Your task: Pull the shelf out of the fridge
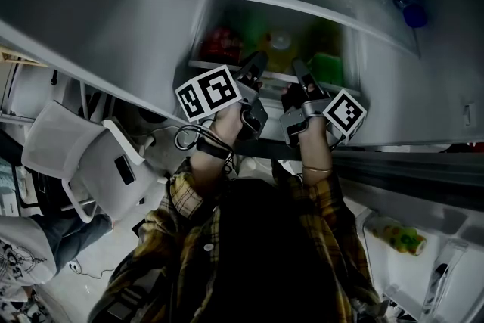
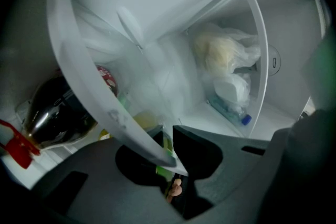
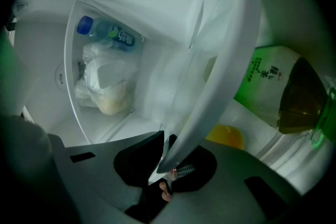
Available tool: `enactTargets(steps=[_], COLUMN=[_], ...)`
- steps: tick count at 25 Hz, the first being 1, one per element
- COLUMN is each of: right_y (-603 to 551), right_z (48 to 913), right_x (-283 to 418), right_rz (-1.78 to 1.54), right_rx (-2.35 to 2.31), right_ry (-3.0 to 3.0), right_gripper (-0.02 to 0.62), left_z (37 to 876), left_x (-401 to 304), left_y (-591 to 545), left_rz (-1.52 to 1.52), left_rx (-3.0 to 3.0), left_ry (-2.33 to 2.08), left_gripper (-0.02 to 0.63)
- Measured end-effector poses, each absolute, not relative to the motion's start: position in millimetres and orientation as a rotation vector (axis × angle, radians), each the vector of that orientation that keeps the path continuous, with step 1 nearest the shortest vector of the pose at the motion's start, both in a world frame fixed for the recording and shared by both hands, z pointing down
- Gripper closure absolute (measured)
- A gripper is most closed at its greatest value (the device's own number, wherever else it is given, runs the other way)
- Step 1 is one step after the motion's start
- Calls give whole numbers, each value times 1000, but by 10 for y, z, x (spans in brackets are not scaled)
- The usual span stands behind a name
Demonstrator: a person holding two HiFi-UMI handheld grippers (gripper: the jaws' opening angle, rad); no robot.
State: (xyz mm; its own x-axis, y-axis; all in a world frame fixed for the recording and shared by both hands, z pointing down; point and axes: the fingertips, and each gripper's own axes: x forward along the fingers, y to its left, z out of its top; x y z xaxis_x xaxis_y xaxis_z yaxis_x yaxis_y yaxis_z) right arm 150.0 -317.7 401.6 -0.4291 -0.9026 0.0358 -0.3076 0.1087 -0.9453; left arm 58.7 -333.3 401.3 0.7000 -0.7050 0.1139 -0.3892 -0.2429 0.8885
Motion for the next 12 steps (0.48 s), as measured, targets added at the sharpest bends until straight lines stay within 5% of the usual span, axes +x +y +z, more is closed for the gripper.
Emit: enactTargets(steps=[12], right_y=[-2990], right_z=[4008], right_x=[1457], right_rz=[-1324], right_rx=[-1165], right_ry=[1827], right_gripper=[543], left_z=[4018], left_x=[560], left_y=[-3138], left_rz=[-374], left_rx=[1872], left_ry=[-845], left_gripper=[538])
